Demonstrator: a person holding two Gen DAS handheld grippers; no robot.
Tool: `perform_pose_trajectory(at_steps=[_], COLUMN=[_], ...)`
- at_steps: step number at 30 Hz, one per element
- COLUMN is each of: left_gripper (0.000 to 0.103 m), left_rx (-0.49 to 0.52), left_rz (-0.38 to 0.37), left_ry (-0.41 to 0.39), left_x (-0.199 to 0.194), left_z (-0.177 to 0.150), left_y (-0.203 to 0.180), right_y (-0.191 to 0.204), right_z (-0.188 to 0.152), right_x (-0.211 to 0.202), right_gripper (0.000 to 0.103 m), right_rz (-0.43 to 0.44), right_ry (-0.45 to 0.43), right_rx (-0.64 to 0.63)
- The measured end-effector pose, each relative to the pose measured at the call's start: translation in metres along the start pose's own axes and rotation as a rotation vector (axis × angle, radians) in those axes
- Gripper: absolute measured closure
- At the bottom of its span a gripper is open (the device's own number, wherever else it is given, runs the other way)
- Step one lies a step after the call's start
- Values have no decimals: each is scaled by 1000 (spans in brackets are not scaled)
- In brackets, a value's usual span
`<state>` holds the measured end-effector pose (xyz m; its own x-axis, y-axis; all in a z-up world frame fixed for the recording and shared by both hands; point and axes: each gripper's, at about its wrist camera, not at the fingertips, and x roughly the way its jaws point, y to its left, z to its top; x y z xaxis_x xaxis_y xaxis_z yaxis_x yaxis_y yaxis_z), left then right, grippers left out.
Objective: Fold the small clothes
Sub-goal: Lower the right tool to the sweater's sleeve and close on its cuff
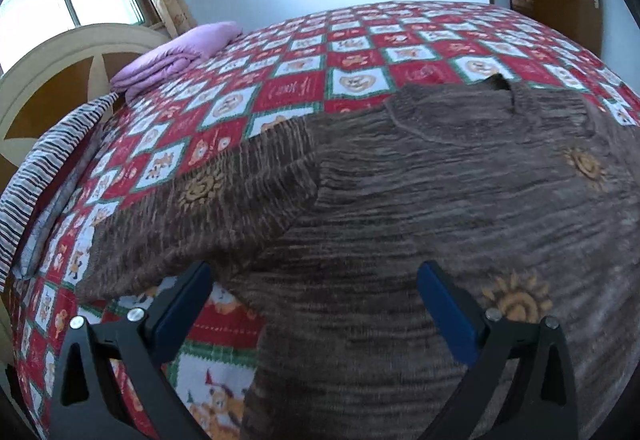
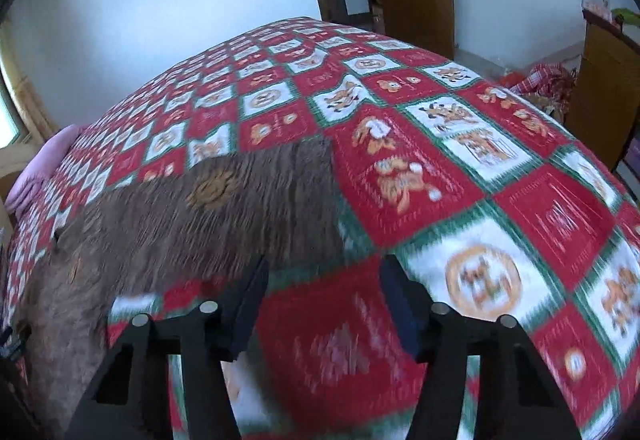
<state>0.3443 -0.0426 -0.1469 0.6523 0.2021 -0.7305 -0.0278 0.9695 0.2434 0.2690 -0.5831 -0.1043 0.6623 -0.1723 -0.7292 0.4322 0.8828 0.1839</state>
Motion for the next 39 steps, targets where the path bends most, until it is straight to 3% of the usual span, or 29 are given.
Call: perform_pose_trajectory(at_steps=[4, 6, 11, 15, 20, 25, 34, 39], left_gripper=[0, 0, 0, 0, 0, 0, 0, 0], left_rx=[-16, -17, -46, -102, -102, -193, -307, -339], left_rz=[18, 23, -21, -87, -127, -194, -315, -360], left_ry=[43, 69, 91, 112, 81, -39, -9, -26], left_x=[14, 20, 27, 33, 25, 5, 20, 19], left_z=[3, 2, 1, 1, -1, -4, -7, -12], left_y=[-5, -7, -4, 4, 6, 26, 47, 52], right_y=[2, 1, 10, 13, 30, 64, 168, 233], right_z=[18, 25, 26, 29, 38, 50, 62, 54], right_x=[27, 44, 57, 56, 43, 19, -34, -52], right_gripper=[51, 64, 66, 92, 95, 96, 96, 96], right_rz=[3, 16, 3, 8, -11, -29, 1, 49], right_ry=[18, 51, 70, 92, 74, 18, -91, -105], right_rx=[1, 14, -29, -47, -70, -145, -341, -449])
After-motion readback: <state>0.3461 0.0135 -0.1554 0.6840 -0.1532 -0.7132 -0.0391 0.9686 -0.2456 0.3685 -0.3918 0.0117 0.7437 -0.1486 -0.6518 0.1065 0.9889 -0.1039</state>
